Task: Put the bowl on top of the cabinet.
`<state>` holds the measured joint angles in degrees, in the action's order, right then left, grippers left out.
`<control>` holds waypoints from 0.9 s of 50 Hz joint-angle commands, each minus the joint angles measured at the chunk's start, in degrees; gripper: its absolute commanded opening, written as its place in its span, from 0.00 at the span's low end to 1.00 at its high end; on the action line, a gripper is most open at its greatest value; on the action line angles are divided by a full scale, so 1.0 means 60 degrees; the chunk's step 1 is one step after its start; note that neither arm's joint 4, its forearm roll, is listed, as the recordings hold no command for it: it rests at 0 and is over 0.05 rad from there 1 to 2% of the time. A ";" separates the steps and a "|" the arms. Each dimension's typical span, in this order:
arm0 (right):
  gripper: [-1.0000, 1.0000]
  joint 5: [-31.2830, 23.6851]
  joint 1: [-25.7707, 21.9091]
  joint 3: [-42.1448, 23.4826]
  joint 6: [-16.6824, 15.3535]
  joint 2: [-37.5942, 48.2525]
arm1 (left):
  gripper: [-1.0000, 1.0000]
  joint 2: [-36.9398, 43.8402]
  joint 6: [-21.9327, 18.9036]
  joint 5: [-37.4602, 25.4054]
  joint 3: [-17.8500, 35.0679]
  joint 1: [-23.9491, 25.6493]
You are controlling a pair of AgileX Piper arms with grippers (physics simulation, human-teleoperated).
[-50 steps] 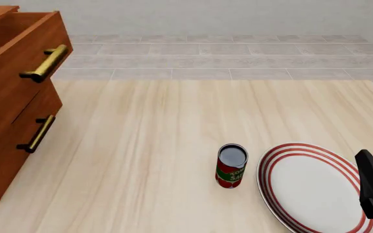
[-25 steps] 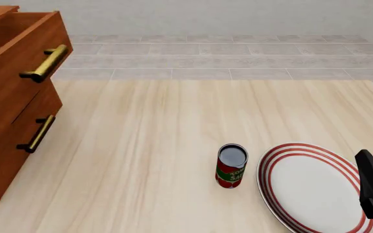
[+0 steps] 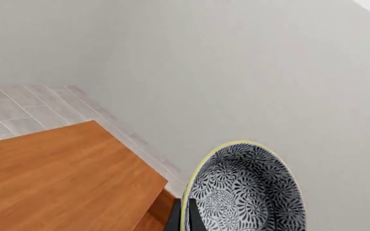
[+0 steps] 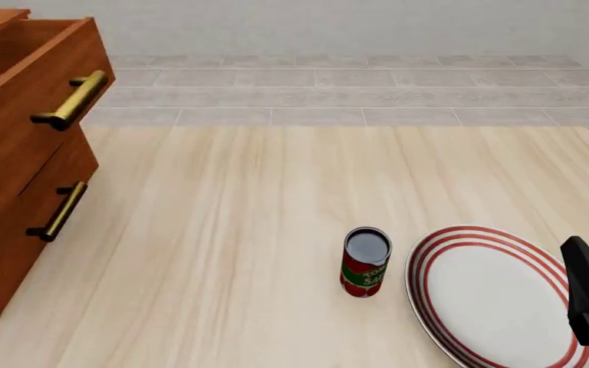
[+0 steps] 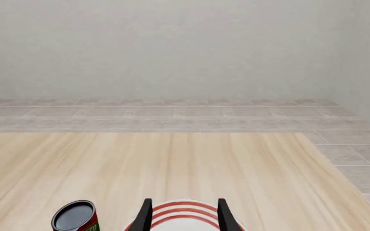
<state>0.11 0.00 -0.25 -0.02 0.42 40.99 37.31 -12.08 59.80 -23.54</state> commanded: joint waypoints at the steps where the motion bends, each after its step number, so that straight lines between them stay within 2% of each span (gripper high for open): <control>1: 1.00 0.0000 -0.0002 0.0000 0.0001 0.0001 | 0.00 0.0425 0.0030 0.0182 0.0074 -0.0324; 13: 1.00 0.0000 -0.0001 0.0000 0.0001 0.0001 | 0.00 0.1442 0.0716 0.0728 -0.0388 -0.0786; 16: 1.00 0.0000 0.0001 0.0000 -0.0002 0.0000 | 0.00 0.1709 0.1169 0.0822 -0.0564 -0.0970; 19: 1.00 0.0000 -0.0001 0.0000 -0.0001 0.0000 | 0.00 0.1603 0.1562 0.0944 -0.0745 -0.1093; 25: 1.00 0.0000 -0.0001 0.0000 -0.0001 -0.0001 | 0.00 0.1345 0.1887 0.0939 -0.0790 -0.1258; 40: 1.00 0.0000 0.0000 0.0000 -0.0003 0.0001 | 0.00 0.1259 0.1696 0.0345 -0.0071 -0.1805; 45: 1.00 0.0000 0.0002 0.0000 0.0002 0.0001 | 0.00 0.1679 0.1283 0.0236 0.0163 -0.1957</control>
<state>0.11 0.00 -0.25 -0.02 0.42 49.17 47.14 -9.50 58.22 -33.25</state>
